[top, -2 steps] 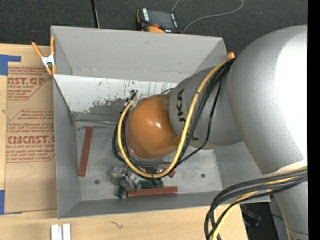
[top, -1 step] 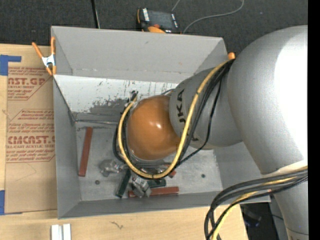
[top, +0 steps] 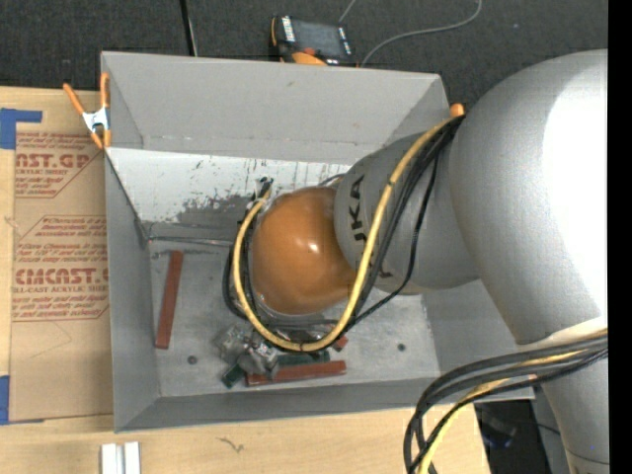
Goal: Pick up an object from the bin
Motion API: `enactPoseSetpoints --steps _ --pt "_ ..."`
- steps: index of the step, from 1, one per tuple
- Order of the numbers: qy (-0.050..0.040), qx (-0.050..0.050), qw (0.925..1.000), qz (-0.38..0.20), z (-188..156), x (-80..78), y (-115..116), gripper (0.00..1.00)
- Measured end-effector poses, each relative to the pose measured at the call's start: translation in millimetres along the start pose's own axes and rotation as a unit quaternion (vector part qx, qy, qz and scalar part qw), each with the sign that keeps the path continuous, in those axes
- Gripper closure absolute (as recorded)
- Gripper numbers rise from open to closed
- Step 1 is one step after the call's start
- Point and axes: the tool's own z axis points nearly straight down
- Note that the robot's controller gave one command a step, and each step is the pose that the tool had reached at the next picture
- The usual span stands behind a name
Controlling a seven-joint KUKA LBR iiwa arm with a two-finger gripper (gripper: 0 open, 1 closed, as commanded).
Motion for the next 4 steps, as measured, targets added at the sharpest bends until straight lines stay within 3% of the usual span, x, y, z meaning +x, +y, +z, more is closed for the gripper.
enactPoseSetpoints --steps 1,2,3,4 --pt "0.0011 -0.001 1.0 0.0 1.3 0.8 0.7 0.0" --pt "0.0006 0.0 1.0 0.0 0.5 0.3 0.4 1.0" --pt "0.0016 -0.001 1.0 0.0 1.6 1.2 0.6 0.0" --pt "0.0024 -0.001 1.0 0.0 1.6 1.9 0.8 1.0"
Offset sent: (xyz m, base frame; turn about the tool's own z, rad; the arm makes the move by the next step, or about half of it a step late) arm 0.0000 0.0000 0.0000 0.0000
